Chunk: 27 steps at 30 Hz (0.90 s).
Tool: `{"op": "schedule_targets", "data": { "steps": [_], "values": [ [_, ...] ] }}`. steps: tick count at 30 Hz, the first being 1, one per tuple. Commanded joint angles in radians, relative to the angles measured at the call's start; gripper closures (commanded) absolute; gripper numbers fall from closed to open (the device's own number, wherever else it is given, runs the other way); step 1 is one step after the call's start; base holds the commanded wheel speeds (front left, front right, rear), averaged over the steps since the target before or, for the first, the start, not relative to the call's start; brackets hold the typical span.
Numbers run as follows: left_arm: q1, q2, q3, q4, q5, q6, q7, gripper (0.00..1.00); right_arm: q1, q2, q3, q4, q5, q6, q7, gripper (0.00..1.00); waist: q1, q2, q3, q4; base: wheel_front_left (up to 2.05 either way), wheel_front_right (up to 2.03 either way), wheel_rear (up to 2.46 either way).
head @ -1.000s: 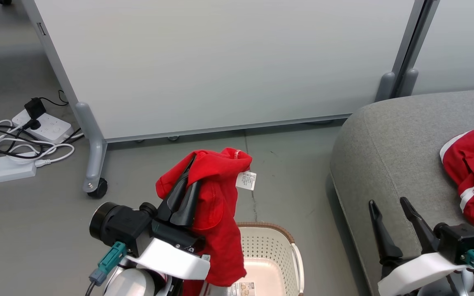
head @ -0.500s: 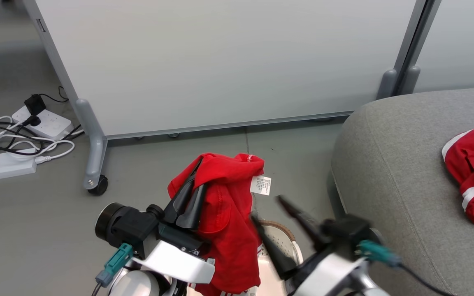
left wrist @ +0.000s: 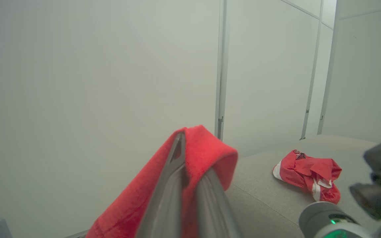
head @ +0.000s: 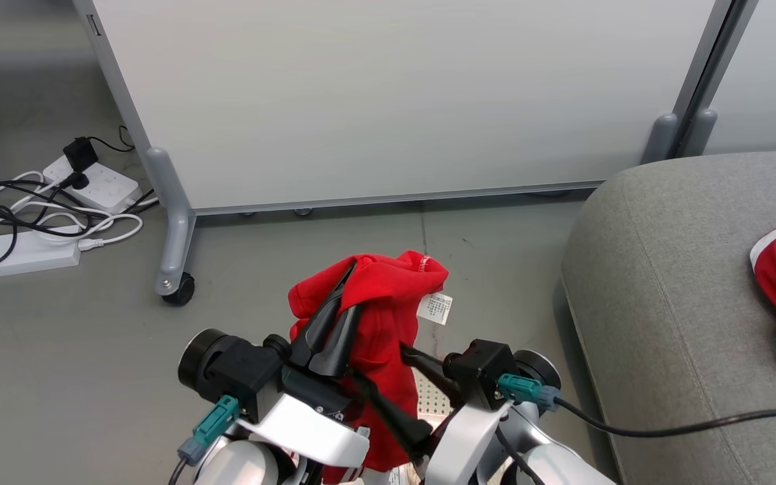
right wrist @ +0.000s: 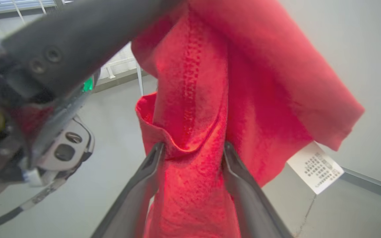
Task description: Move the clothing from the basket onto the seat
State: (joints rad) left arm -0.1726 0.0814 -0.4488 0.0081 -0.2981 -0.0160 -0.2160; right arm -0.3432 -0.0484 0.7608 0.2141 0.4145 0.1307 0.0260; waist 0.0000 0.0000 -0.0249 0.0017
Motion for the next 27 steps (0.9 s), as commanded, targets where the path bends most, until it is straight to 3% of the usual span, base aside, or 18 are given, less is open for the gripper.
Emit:
{"op": "schedule_targets", "data": {
  "steps": [1, 8, 9, 10, 11, 18, 27],
  "values": [
    [-0.021, 0.001, 0.0, 0.0, -0.003, 0.0, -0.005, 1.0, -0.011, -0.004, 0.007, 0.01, 0.009, 0.0, -0.001, 1.0, 0.0, 0.0, 0.0, 0.002, 0.0, 0.0, 0.0],
    [-0.021, 0.0, -0.007, 0.005, -0.007, 0.005, -0.009, 1.0, -0.049, -0.005, 0.025, 0.06, 0.046, 0.0, -0.016, 1.0, 0.0, 0.0, -0.004, 0.003, 0.0, 0.0, 0.0],
    [-0.021, 0.0, -0.003, 0.006, -0.005, 0.011, -0.011, 0.94, -0.053, -0.005, 0.02, 0.064, 0.049, 0.0, -0.021, 1.0, 0.0, 0.0, -0.004, 0.002, 0.0, 0.0, 0.0],
    [-0.021, 0.0, -0.002, 0.005, -0.003, 0.014, -0.012, 0.58, -0.056, -0.005, 0.012, 0.066, 0.054, 0.0, -0.028, 1.0, 0.0, 0.0, -0.004, 0.002, 0.0, 0.0, 0.0],
    [-0.022, 0.0, 0.0, 0.002, -0.002, 0.018, -0.014, 0.0, -0.058, -0.005, 0.004, 0.068, 0.056, 0.0, -0.033, 1.0, 0.0, 0.0, -0.004, 0.001, 0.0, 0.0, 0.0],
    [-0.024, -0.003, 0.019, -0.038, -0.034, 0.014, -0.031, 0.0, -0.062, -0.005, -0.096, 0.089, 0.029, 0.0, -0.074, 1.0, 0.0, 0.0, -0.002, -0.008, 0.0, 0.0, 0.0],
    [0.014, 0.085, -0.091, -0.048, 0.021, -0.052, 0.071, 0.0, -0.041, -0.005, -0.271, 0.12, -0.046, 0.0, -0.072, 1.0, 0.0, 0.0, -0.001, -0.032, 0.0, 0.0, 0.0]
  ]
}}
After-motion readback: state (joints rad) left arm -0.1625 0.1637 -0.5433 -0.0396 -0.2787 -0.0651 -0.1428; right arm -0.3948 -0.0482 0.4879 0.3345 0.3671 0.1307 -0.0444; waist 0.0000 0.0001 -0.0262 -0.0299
